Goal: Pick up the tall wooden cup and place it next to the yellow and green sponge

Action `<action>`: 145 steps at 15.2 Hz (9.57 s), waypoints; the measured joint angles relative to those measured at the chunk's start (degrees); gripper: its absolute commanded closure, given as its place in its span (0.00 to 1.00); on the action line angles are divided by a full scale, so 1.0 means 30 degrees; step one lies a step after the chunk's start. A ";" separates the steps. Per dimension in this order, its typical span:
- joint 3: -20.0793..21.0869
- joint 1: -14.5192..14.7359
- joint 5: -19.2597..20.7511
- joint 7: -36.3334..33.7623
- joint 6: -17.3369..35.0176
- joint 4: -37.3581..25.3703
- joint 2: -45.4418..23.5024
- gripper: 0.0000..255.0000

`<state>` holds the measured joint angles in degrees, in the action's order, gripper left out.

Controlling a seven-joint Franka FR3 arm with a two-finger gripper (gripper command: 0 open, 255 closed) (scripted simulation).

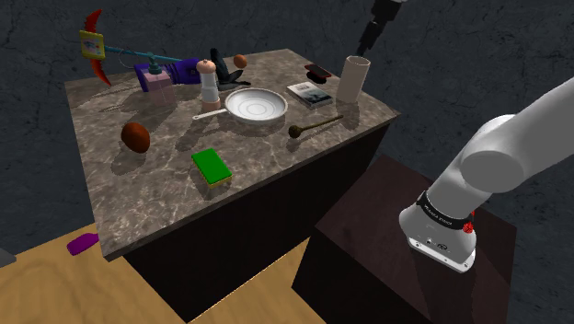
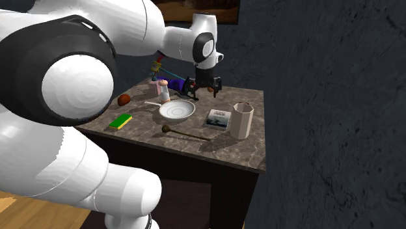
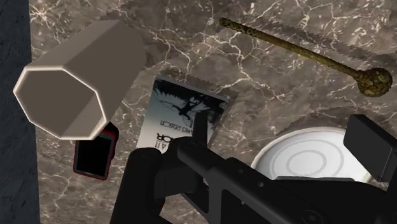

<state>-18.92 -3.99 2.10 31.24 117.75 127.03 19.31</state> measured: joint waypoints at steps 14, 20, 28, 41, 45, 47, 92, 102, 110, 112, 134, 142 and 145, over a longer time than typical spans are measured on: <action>-0.3078 -0.1408 -0.5434 0.7636 0.1617 -0.6730 -1.0070 0.00; -0.2924 -0.1808 -0.6345 0.8469 0.2389 -0.7035 -1.1428 0.00; -0.2778 -0.1876 -0.6723 0.8709 0.3054 -0.6817 -1.1947 0.00; -0.2789 -0.1870 -0.6691 0.8686 0.2985 -0.6848 -1.1907 1.00; -0.2891 -0.1800 -0.6372 0.8381 0.2212 -0.7348 -1.1577 1.00; -0.2961 -0.1765 -0.6172 0.8235 0.1793 -0.7553 -1.1317 1.00; -0.3216 -0.1805 -0.5129 0.5748 -0.8423 -1.7567 -1.0802 1.00; -0.1414 0.1615 -0.3006 0.1220 -0.5266 -1.2330 -0.7832 1.00; 0.0276 0.3627 -0.2195 -0.2437 -0.3433 -1.0337 -0.7325 1.00; 0.0677 0.4087 -0.2019 -0.3313 -0.3080 -0.9975 -0.7252 1.00; 0.3940 0.8627 -0.1254 -1.1458 -0.1306 -1.4337 -1.3238 1.00; 0.4282 0.9390 -0.1132 -1.2676 -0.0777 -1.5753 -1.5201 1.00; 0.4292 0.9411 -0.1138 -1.2694 -0.0029 -1.5089 -1.5290 1.00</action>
<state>-6.04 24.24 -1.32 -6.84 117.66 81.76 -26.56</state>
